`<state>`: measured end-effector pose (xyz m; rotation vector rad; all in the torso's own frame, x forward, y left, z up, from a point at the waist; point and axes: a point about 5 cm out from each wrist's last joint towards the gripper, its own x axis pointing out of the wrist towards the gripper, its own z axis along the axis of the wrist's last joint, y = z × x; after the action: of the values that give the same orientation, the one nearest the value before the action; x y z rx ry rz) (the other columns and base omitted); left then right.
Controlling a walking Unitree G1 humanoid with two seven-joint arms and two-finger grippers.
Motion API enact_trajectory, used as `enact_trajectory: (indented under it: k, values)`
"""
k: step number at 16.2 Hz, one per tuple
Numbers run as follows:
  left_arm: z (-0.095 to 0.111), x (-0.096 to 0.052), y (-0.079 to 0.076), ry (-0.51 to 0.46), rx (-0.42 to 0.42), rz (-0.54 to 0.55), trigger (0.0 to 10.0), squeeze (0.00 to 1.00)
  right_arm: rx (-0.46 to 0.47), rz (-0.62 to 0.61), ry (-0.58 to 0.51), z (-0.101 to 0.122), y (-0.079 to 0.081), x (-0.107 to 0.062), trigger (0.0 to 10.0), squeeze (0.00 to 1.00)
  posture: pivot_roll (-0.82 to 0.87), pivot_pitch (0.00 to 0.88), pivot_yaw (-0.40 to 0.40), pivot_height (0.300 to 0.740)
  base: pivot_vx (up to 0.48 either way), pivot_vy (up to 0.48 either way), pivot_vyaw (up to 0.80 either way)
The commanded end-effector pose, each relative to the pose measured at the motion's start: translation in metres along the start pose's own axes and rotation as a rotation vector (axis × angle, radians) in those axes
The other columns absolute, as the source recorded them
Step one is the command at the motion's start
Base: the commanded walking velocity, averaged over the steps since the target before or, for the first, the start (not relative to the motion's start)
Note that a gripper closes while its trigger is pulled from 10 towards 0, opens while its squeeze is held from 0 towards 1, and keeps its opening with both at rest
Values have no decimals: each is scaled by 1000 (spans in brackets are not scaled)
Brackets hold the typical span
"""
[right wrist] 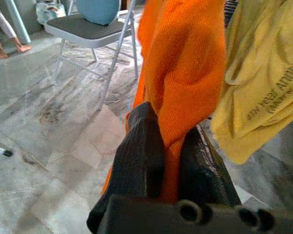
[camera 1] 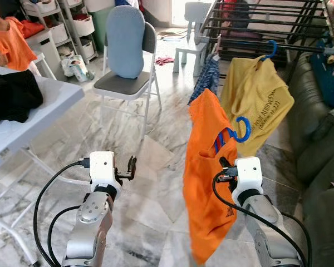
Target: Hang hanger
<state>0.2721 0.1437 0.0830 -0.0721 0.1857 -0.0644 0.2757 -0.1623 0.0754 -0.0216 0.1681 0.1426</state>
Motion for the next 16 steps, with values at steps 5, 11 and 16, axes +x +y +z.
enact_trajectory:
  k: [5, 11, 16]
  values:
    - [1, -2, 1, 4, 24, 10, 10000, 0, -22, 39, -67, 14, 7, 2, 10000, 0, -130, 0, 29, 740, 0, 0, 640]
    - [-4, -5, 9, 35, 100, 33, 10000, 0, -23, 61, -75, 16, 10, 5, 10000, 0, -117, 0, 23, 740, 0, 0, 800]
    - [-1, -5, 15, 20, 170, 39, 10000, 0, -23, 64, -85, 20, 9, 9, 10000, 0, -109, 0, 24, 740, 0, 0, 800]
